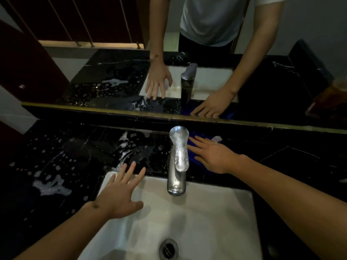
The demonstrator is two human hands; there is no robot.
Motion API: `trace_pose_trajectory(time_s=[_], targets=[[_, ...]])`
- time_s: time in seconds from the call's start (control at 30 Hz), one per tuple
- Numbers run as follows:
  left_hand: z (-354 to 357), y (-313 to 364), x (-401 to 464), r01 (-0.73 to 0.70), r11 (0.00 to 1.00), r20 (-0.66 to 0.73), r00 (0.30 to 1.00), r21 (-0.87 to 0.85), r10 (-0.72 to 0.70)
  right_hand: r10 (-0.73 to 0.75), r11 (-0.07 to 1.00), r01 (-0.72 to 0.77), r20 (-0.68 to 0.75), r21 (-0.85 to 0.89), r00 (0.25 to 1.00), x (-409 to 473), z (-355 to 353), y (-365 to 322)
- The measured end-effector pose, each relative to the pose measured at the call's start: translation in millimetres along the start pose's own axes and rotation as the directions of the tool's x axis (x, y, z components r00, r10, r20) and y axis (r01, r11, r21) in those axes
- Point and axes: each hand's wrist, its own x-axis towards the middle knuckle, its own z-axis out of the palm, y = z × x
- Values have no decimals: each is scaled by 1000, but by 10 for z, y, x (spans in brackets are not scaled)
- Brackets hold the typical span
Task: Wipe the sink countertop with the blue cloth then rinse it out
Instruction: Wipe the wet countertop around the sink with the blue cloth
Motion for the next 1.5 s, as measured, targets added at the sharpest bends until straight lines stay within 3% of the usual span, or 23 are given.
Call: trace_pose_trajectory(time_s=[0.1, 0.17, 0.27, 0.53, 0.83, 1.07, 1.17, 1.23, 1.37, 1.5], targets=[[-97, 14, -38, 6, 999, 30, 1000, 40, -7, 27, 999, -22, -123, 42, 992, -114, 86, -49], [-197, 4, -39, -3, 996, 72, 997, 86, -3, 83, 995, -74, -130, 72, 988, -167, 151, -66], [-367, -2, -8, -11, 993, 143, 990, 117, -5, 81, 988, -74, -44, 138, 996, -116, 100, -48], [-577, 56, 18, -19, 986, 286, 958, 163, -28, -124, 992, 123, 115, 24, 986, 247, -149, 139], [-528, 66, 55, -3, 991, 265, 964, 134, -33, -323, 942, 335, 266, -2, 908, 584, -524, 76], [-399, -51, 53, -50, 990, 217, 976, 130, 21, -302, 935, 354, 446, -36, 843, 593, -704, 117], [-394, -105, 71, -80, 987, 195, 979, 138, 52, -222, 957, 287, 538, -38, 813, 703, -932, 10], [-414, -116, 69, -93, 987, 198, 978, 127, 67, -186, 971, 238, 534, -28, 824, 802, -999, -33], [-433, -120, 57, -98, 991, 187, 979, 89, 80, -305, 910, 406, 531, -83, 791, 1066, -1072, -42], [-372, -172, 62, -117, 991, 174, 979, 67, 104, -234, 942, 331, 601, -54, 764, 1383, -958, 84]])
